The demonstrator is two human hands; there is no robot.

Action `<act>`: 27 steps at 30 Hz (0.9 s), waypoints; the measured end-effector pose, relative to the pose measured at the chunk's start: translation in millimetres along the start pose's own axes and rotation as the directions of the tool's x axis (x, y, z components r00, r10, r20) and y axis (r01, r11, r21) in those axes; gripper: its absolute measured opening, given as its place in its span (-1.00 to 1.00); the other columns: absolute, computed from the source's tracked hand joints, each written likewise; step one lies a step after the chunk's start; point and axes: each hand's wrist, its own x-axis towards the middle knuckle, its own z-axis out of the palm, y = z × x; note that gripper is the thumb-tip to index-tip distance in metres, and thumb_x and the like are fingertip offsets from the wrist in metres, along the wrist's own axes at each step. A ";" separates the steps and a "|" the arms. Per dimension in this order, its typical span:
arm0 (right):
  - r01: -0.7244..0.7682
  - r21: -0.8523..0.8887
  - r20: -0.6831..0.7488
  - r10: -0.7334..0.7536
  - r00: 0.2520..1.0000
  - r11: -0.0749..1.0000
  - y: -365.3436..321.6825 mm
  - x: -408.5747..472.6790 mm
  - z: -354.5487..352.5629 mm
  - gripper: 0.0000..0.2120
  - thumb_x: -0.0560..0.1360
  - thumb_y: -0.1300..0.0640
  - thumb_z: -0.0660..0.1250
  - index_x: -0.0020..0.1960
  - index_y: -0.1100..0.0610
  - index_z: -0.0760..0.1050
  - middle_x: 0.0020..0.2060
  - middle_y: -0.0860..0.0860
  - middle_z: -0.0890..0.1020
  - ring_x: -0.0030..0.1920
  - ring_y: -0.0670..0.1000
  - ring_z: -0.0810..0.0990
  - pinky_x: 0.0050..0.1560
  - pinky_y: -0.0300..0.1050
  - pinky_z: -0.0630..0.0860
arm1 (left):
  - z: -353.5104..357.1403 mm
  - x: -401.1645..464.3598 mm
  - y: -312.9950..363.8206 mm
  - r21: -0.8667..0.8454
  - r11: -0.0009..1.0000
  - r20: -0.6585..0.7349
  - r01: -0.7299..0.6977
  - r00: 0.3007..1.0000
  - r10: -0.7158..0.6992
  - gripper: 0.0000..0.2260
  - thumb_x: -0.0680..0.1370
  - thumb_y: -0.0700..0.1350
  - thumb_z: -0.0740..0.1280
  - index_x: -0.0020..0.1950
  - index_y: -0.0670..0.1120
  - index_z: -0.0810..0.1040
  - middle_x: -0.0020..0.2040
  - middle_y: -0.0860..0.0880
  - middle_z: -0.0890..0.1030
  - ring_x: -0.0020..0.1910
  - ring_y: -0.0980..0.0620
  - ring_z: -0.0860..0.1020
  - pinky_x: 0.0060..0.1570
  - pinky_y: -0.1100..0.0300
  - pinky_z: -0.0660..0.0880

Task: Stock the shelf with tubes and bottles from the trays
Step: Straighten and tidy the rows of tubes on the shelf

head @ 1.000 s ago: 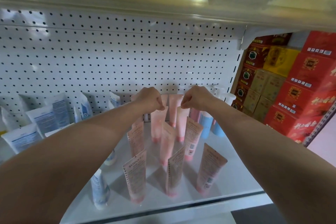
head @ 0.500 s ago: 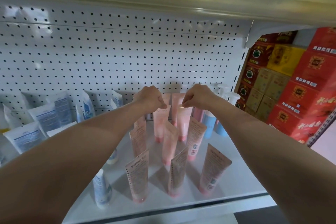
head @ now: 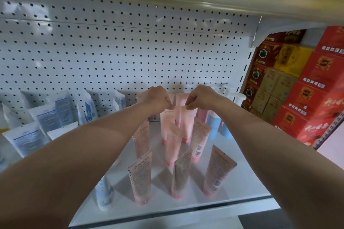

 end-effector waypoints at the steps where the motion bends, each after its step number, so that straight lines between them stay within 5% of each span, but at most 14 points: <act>1: -0.001 -0.004 0.002 0.001 1.000 1.000 0.0 -0.6 -0.8 -0.85 0.42 0.17 0.55 0.00 0.10 0.72 -0.18 -0.08 0.66 -0.12 -0.12 0.57 -0.15 -0.28 0.42 | 0.3 -0.1 0.6 0.006 1.000 0.003 0.004 1.000 -0.004 -0.79 0.34 0.12 0.59 -0.35 0.08 0.63 -0.14 0.11 0.69 -0.05 0.04 0.64 0.06 0.02 0.59; 7: -0.011 0.007 0.006 0.011 1.000 1.000 2.8 -3.3 -1.9 -0.84 0.43 0.17 0.55 0.01 0.11 0.73 -0.11 -0.02 0.71 -0.10 -0.10 0.58 -0.24 -0.31 0.41 | 1.0 -0.6 1.2 0.041 0.999 0.003 -0.008 1.000 0.008 -0.79 0.37 0.16 0.55 -0.31 0.09 0.61 -0.13 0.14 0.67 -0.03 0.05 0.62 0.07 0.02 0.58; 11: -0.005 0.011 -0.008 0.005 1.000 1.000 2.6 -4.3 -0.8 -0.84 0.43 0.18 0.54 0.01 0.12 0.73 -0.08 0.00 0.72 -0.08 -0.09 0.60 -0.09 -0.24 0.45 | 0.1 -1.6 0.6 0.041 0.999 0.001 -0.016 1.000 0.016 -0.80 0.39 0.14 0.54 -0.27 0.08 0.62 -0.12 0.14 0.66 -0.03 0.07 0.61 0.06 0.05 0.58; 16: -0.004 0.005 -0.011 0.004 1.000 1.000 -0.3 -6.2 0.6 -0.83 0.43 0.17 0.54 0.02 0.11 0.72 -0.07 -0.01 0.72 -0.08 -0.07 0.61 -0.08 -0.24 0.45 | -0.7 -7.6 4.3 0.039 0.998 0.007 -0.041 0.999 0.041 -0.83 0.44 0.11 0.51 -0.11 0.05 0.67 -0.13 0.15 0.62 -0.03 0.10 0.57 -0.14 0.18 0.48; 23: -0.027 -0.003 -0.044 0.026 0.999 1.000 -3.3 -15.5 -1.1 -0.78 0.44 0.12 0.55 0.07 0.11 0.69 -0.21 -0.15 0.56 -0.14 -0.10 0.57 -0.17 -0.30 0.42 | -1.8 -11.8 4.2 0.018 0.999 0.022 -0.031 0.999 0.031 -0.85 0.42 0.08 0.52 -0.09 0.05 0.68 -0.08 0.11 0.67 -0.03 0.09 0.60 0.03 0.11 0.57; 27: -0.030 -0.034 -0.129 0.026 0.991 0.999 -6.4 -29.2 -6.8 -0.76 0.45 0.05 0.54 0.09 0.07 0.69 -0.06 -0.10 0.59 -0.02 -0.08 0.54 0.02 -0.23 0.42 | -6.5 -16.7 6.3 -0.040 0.998 0.009 -0.058 0.998 0.058 -0.84 0.45 0.05 0.51 -0.07 0.00 0.68 -0.06 0.05 0.67 0.00 0.02 0.60 0.04 0.11 0.56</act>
